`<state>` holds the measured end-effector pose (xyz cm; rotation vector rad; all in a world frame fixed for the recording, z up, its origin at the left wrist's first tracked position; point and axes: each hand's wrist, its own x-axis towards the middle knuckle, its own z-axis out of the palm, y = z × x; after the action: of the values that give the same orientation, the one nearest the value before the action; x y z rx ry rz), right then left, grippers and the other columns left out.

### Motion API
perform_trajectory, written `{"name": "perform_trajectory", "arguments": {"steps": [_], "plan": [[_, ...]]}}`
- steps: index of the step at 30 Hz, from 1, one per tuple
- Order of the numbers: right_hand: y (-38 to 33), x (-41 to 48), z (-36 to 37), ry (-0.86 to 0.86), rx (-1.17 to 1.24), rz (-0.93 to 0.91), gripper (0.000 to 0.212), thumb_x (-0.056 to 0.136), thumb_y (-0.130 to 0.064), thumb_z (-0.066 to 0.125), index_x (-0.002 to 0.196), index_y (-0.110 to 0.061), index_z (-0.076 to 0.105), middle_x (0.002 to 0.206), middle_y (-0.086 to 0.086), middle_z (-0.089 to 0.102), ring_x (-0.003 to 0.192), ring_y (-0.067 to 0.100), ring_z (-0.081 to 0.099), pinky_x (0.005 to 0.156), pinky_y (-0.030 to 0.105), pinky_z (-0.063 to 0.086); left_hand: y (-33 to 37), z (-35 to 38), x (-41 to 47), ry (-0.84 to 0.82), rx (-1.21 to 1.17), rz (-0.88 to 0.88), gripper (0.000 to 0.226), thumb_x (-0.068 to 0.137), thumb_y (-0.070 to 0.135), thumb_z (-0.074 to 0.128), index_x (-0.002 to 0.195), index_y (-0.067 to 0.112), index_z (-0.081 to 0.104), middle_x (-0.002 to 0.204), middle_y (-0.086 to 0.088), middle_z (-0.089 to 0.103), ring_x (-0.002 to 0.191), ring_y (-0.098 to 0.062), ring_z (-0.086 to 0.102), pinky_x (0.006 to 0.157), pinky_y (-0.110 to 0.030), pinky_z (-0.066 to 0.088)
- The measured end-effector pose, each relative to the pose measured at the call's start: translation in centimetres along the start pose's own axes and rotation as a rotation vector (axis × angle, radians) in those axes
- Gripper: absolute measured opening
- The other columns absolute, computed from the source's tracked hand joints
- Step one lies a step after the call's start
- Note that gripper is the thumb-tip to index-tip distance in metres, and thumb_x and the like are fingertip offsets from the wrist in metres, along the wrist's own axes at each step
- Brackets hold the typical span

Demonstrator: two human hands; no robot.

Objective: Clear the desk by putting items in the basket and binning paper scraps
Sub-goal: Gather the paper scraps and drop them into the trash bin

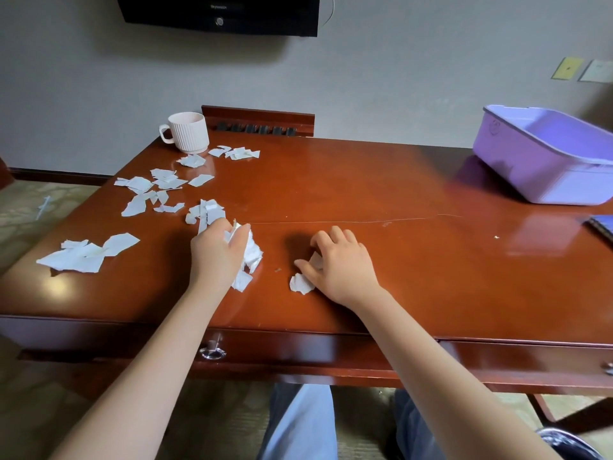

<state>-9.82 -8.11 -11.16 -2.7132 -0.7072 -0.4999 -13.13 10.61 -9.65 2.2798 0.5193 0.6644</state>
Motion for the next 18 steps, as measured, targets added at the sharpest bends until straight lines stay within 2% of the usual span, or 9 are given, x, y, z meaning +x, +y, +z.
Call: {"name": "perform_trajectory", "arguments": {"steps": [2,5,8,11,13,16,18], "plan": [[-0.2,0.3,-0.2,-0.026,0.039,0.009,0.038,0.089,-0.051,0.053,0.100,-0.014,0.053,0.093,0.003,0.060,0.083,0.024,0.053,0.063,0.030,0.039,-0.1,0.1,0.0,0.003,-0.003,-0.001,0.037,0.095,0.029,0.050,0.097,-0.007,0.058,0.069,-0.003,0.044,0.053,-0.010,0.038,0.049,-0.015,0.026],[-0.7,0.6,-0.5,-0.025,-0.004,0.040,0.034,0.092,-0.046,0.050,0.090,-0.012,0.051,0.074,-0.002,0.055,0.064,0.022,0.046,0.051,0.026,0.028,-0.2,0.1,0.0,-0.001,-0.004,0.005,0.036,0.095,0.030,0.051,0.099,-0.005,0.059,0.073,-0.003,0.047,0.061,-0.011,0.044,0.050,-0.014,0.029],[-0.7,0.5,-0.5,-0.022,-0.009,0.096,0.033,0.092,-0.041,0.050,0.079,-0.010,0.055,0.062,-0.002,0.050,0.057,0.025,0.045,0.049,0.025,0.027,-0.2,0.0,0.0,0.001,-0.020,0.008,0.033,0.094,0.030,0.051,0.093,-0.003,0.058,0.068,0.000,0.045,0.057,-0.010,0.042,0.050,-0.014,0.029],[-0.7,0.2,-0.7,0.040,0.079,0.194,0.041,0.087,-0.035,0.056,0.057,-0.014,0.037,0.047,-0.005,0.036,0.049,0.026,0.035,0.045,0.022,0.021,-0.1,-0.1,-0.1,0.015,-0.037,0.010,0.028,0.094,0.029,0.051,0.081,0.004,0.050,0.059,0.005,0.037,0.052,-0.010,0.039,0.050,-0.014,0.027],[-0.6,0.3,-0.9,0.080,0.154,0.310,0.049,0.084,-0.032,0.058,0.052,-0.015,0.024,0.045,-0.003,0.026,0.049,0.024,0.024,0.044,0.023,0.017,0.1,-0.3,-0.3,0.018,-0.058,0.022,0.028,0.094,0.027,0.052,0.076,0.007,0.046,0.057,0.005,0.037,0.051,-0.011,0.038,0.050,-0.015,0.026],[0.1,0.7,-1.4,0.104,0.325,0.426,0.047,0.085,-0.030,0.059,0.053,-0.011,0.030,0.049,0.004,0.032,0.053,0.023,0.026,0.045,0.027,0.020,0.3,-0.5,-0.5,0.024,-0.103,0.046,0.029,0.093,0.025,0.055,0.073,0.005,0.048,0.055,0.003,0.038,0.050,-0.012,0.038,0.050,-0.016,0.027],[0.4,0.8,-1.9,0.122,0.437,0.477,0.048,0.086,-0.028,0.059,0.052,-0.012,0.029,0.048,0.002,0.032,0.051,0.020,0.027,0.046,0.030,0.021,0.5,-0.5,-0.6,0.030,-0.128,0.044,0.029,0.092,0.025,0.056,0.073,0.005,0.048,0.055,0.002,0.039,0.051,-0.012,0.039,0.050,-0.016,0.029]]}}
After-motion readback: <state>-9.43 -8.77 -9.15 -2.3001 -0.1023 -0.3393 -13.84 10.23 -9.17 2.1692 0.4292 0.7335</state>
